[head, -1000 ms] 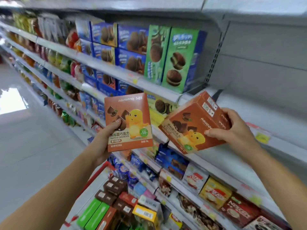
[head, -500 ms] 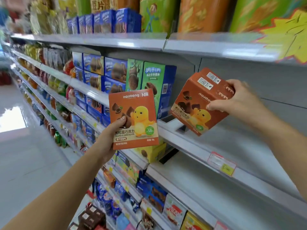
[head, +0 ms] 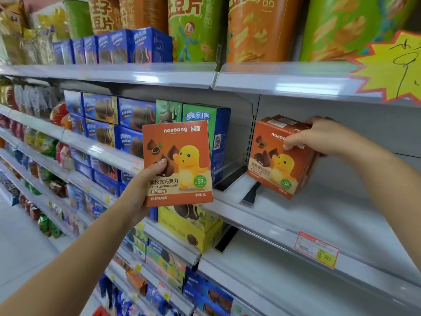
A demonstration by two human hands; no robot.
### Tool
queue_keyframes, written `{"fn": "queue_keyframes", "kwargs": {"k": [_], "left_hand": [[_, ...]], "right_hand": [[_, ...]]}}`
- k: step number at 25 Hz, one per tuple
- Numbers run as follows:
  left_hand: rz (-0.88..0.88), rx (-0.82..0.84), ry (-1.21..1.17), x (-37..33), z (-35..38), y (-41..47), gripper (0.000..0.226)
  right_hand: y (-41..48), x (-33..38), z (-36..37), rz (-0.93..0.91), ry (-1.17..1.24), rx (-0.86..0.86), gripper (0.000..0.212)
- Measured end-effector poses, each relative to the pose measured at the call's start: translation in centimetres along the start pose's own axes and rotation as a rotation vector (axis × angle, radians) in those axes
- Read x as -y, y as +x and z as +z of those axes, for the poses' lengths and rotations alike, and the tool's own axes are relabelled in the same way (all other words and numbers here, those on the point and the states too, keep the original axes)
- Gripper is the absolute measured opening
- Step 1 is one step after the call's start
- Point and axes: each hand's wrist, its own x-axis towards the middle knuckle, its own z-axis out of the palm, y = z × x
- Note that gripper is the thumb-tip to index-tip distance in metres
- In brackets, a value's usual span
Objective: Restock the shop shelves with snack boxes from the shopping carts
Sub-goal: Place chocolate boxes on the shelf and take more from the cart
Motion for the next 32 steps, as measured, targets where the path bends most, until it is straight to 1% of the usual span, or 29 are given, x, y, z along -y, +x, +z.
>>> {"fn": "queue_keyframes", "kwargs": {"k": [2,4,5,7,8,9,11,13,15,17,18,19,21,24,27,29,31,32], "left_hand": [[-0.02,0.026,-0.015,0.2,-0.6,0.9,0.025],[-0.032,0.066,0.001,0.5,-0.5,1.5,0.039],[-0.029,0.072,0.003,0.6,-0.3,1.7,0.043],[-0.031,0.085,0.005,0.7,0.0,1.9,0.039],[-0.034,0.092,0.007,0.7,0.1,2.0,0.037],[-0.03,0.105,0.016,0.7,0.2,2.1,0.038],[-0.011,0.108,0.017,0.6,0.2,2.4,0.035],[0.006,0.082,0.002,0.7,0.0,2.6,0.026],[0.008,0.06,-0.004,0.6,-0.2,2.6,0.025],[0.013,0.074,0.002,0.4,-0.6,2.3,0.035],[0.006,0.074,0.011,0.3,-0.8,2.1,0.04],[0.0,0.049,0.006,0.2,-1.1,2.0,0.039],[-0.019,-0.02,-0.042,0.3,-1.7,2.0,0.031],[-0.036,-0.056,-0.064,0.3,-2.1,1.8,0.03],[-0.031,-0.054,-0.046,0.6,-2.4,1.7,0.023],[-0.032,-0.054,-0.047,0.8,-2.6,1.8,0.021],[-0.052,-0.065,-0.05,1.0,-2.6,1.9,0.024],[-0.06,-0.069,-0.045,1.0,-2.5,1.8,0.027]], "right_hand": [[-0.5,-0.9,-0.2,0.01,0.06,-0.009,0.052],[-1.0,-1.6,-0.1,0.039,0.113,-0.036,0.054],[-1.2,-1.8,-0.1,0.051,0.108,-0.053,0.062],[-1.2,-2.3,-0.1,0.057,0.058,-0.107,0.091],[-1.3,-2.3,-0.2,0.043,0.046,-0.149,0.1],[-1.3,-2.3,-0.1,0.011,0.051,-0.191,0.103],[-1.2,-1.5,0.4,-0.081,0.098,-0.266,0.097],[-0.7,-0.1,1.4,-0.16,0.18,-0.27,0.087],[0.1,1.2,2.7,-0.192,0.269,-0.213,0.081],[1.0,2.2,3.9,-0.159,0.309,-0.097,0.075],[1.2,2.7,4.4,-0.133,0.293,-0.018,0.069],[1.5,3.1,4.8,-0.109,0.259,0.058,0.065],[1.9,3.9,5.8,-0.076,0.189,0.167,0.061],[2.8,5.2,7.0,-0.036,0.093,0.245,0.06],[3.2,5.6,7.2,0.05,0.088,0.355,0.053],[3.4,5.5,7.1,0.058,0.085,0.378,0.049],[3.5,5.2,7.2,0.05,0.101,0.383,0.055],[3.5,5.1,7.4,0.033,0.121,0.388,0.065]]}}
